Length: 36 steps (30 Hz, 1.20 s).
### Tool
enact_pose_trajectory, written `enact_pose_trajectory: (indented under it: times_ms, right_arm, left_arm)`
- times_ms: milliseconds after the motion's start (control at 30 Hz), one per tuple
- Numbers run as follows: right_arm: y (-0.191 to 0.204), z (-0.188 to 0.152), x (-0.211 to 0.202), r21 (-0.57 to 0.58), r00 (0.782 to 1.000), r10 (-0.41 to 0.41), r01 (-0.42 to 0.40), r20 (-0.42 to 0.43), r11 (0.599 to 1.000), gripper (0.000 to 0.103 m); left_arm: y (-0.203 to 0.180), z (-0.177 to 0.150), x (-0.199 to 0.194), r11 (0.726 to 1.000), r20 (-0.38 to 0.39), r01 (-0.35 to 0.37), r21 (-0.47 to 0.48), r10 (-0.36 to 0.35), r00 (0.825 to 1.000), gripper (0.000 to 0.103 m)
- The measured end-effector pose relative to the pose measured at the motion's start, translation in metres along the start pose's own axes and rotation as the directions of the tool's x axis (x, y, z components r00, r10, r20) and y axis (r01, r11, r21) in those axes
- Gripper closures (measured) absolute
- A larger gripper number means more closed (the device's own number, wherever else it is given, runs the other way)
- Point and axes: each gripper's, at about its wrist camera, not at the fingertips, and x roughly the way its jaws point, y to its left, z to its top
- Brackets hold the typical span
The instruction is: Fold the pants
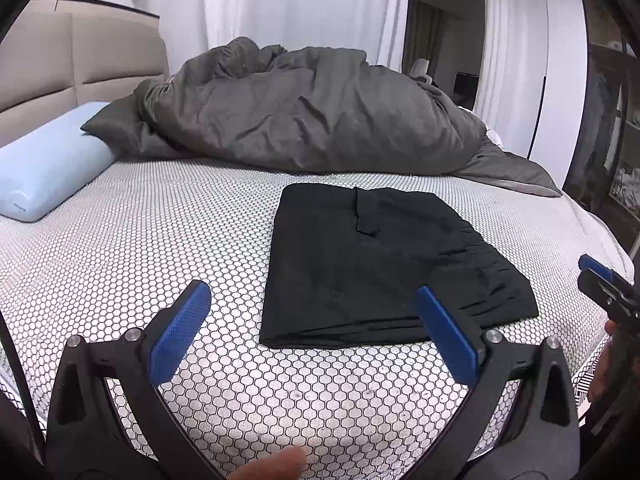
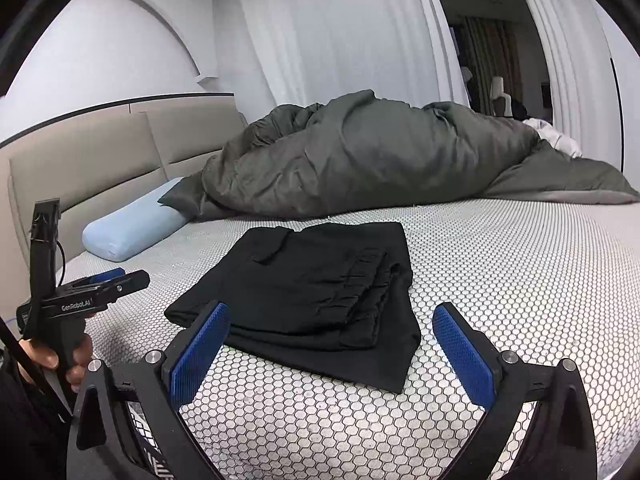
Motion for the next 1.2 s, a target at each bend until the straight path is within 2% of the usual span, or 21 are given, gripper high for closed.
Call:
enact_pose_trajectory:
  times_ms: [1200]
  right_arm:
    - [0.0042, 0.0012, 0.0, -0.04, 1.0, 0.023, -0.023, 0.001, 0.999, 0.0]
  left_arm:
    - [0.0014, -0.0033, -0.005, 0.998, 0.008, 0.026, 0.065, -0.026, 1.0, 0.001]
